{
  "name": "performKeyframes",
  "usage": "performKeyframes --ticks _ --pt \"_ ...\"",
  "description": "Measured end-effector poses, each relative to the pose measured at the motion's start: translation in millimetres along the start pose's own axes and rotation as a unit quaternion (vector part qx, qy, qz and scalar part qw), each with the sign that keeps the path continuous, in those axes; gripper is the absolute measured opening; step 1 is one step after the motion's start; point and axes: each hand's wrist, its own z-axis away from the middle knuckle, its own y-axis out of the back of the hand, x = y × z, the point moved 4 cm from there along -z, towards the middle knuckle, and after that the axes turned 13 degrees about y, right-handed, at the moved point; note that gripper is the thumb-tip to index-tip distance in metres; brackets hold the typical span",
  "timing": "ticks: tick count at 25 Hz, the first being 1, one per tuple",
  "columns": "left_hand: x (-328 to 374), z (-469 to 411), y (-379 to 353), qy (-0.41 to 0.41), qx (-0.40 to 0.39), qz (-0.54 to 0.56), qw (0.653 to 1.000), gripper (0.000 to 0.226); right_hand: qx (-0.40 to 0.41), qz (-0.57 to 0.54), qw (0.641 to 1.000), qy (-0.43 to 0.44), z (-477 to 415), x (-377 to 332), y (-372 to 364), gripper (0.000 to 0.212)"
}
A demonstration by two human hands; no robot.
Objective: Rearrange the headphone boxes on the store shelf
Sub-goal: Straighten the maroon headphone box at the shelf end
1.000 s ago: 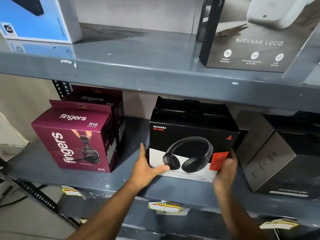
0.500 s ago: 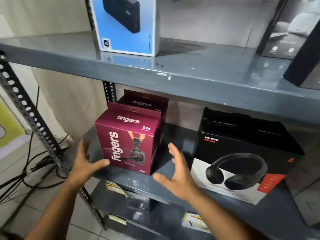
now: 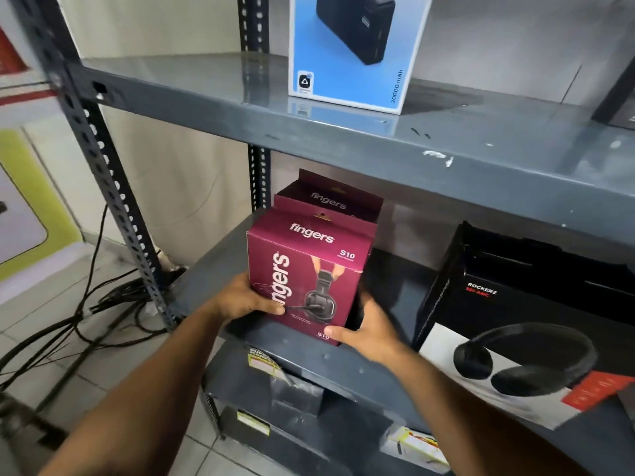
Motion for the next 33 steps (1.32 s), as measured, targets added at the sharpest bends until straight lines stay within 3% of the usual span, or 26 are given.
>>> performKeyframes --ticks 4,7,10,14,24,27,31,33 --pt "6 1 4 -0.030 -0.016 -0.008 0.999 0.102 0.011 -0.005 1.000 0.000 1 2 -3 0.100" --pt "12 0 16 -0.082 0.007 0.073 0.994 0.122 0.009 -0.005 1.000 0.004 -3 4 -5 0.104" --pt "9 -7 12 -0.095 -0.012 0.162 0.982 0.112 0.010 0.013 1.000 -0.014 -6 10 -17 0.094" --pt "3 -12 -1 -0.099 -0.008 0.162 0.982 0.095 0.036 0.012 0.999 -0.031 -8 17 -29 0.092" --pt "-7 -20 -4 -0.114 0.045 0.170 0.978 0.090 0.083 0.020 0.995 -0.044 -8 21 -34 0.090" --pt "-5 -15 -3 -0.126 0.052 0.154 0.979 0.090 0.072 0.031 0.996 -0.032 -4 12 -32 0.101" --pt "-15 -8 2 -0.141 0.118 0.208 0.961 0.088 0.027 0.077 0.996 -0.031 28 -6 -25 0.134" --pt "-28 10 4 -0.119 0.188 0.185 0.957 0.084 -0.005 0.123 0.992 -0.033 62 -13 -25 0.133"
